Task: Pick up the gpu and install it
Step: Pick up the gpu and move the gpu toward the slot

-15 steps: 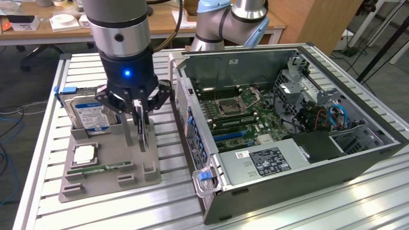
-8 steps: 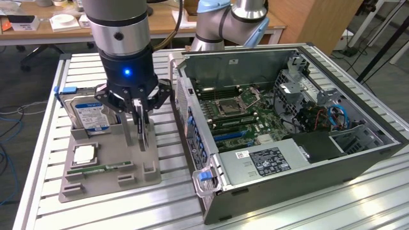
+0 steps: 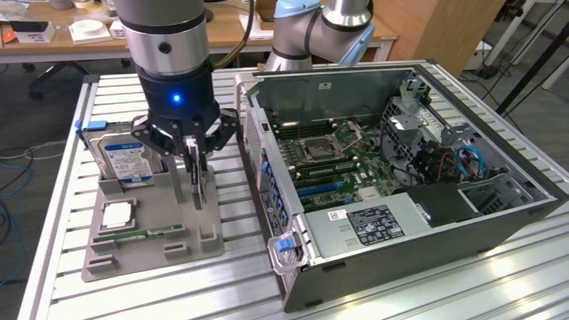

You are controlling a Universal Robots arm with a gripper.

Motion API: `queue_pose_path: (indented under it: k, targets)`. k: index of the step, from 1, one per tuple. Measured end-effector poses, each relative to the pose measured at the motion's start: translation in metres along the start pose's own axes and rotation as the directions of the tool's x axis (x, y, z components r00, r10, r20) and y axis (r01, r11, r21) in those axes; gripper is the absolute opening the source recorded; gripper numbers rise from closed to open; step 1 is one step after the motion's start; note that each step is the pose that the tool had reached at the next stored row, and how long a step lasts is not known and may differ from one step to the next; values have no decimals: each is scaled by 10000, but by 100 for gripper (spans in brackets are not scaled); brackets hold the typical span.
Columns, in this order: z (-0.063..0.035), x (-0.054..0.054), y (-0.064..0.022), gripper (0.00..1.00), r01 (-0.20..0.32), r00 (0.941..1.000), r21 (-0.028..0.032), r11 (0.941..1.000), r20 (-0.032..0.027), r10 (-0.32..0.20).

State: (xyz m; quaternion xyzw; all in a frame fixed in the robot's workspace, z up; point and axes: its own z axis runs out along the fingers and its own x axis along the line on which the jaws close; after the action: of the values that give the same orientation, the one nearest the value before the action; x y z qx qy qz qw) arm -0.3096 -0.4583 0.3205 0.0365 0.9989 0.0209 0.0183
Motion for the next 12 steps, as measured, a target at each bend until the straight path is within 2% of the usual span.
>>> queue_pose_path:
  k: [12]
  targets:
    - [-30, -1, 1, 26, 0, 10000, 0, 10000, 0, 0]
